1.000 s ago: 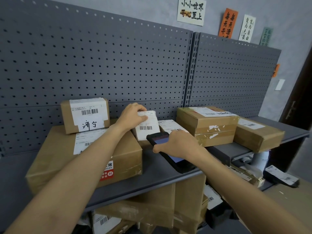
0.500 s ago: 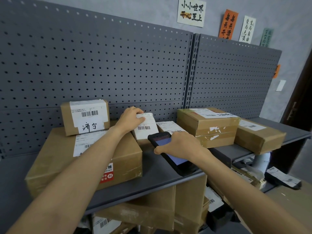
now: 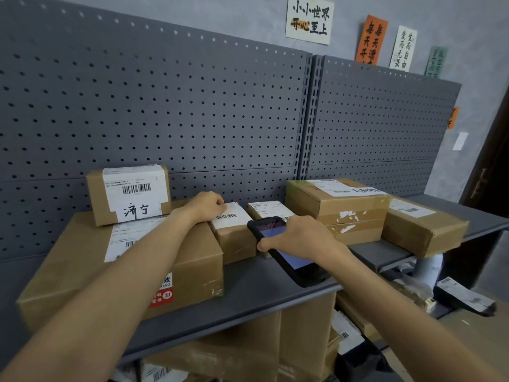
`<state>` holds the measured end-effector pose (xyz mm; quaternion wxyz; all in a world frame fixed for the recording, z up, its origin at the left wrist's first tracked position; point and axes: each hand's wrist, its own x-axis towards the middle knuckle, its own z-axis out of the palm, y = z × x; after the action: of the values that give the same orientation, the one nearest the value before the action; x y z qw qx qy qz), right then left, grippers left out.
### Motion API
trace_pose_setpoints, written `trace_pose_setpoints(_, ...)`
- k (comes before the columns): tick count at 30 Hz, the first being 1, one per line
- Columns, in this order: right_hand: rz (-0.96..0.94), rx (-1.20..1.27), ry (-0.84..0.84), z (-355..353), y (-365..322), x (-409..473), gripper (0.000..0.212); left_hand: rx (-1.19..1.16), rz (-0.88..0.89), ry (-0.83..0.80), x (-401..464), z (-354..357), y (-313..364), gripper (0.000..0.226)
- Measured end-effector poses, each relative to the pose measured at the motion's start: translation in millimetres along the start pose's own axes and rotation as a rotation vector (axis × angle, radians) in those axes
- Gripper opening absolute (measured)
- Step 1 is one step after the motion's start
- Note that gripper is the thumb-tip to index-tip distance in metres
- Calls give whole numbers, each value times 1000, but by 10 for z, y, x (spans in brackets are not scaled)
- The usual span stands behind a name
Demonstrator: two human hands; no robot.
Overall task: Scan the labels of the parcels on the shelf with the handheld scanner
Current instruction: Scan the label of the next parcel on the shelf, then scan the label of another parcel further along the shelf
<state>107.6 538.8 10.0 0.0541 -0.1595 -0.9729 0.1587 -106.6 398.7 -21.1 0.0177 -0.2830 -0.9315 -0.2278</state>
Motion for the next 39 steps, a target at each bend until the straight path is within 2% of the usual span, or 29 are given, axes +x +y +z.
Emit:
trace_pose_setpoints(3,2,-6,0,-46,45,77,56,27,24,38,59,-14,31,25)
trace_pose_setpoints(7,3,17,18,-145,108,183,56,54,81,59,167,1,274,31)
trace_pose_setpoints(10,2,23,11,-206,182,225,54,10,93,14,291,65,522,29)
trace_pose_setpoints(13,3,18,16,-216,279,256,55,-42,89,-44,399,163,694,41)
trace_pose_setpoints(19,18,-3,7,-199,434,333,56,-51,60,-143,527,357,649,43)
trace_pose_setpoints(25,40,8,-20,-184,488,379,56,-69,69,-128,555,393,640,40)
trace_pose_setpoints(39,38,-22,-14,-108,498,216,57,-99,255,288,444,294,722,29)
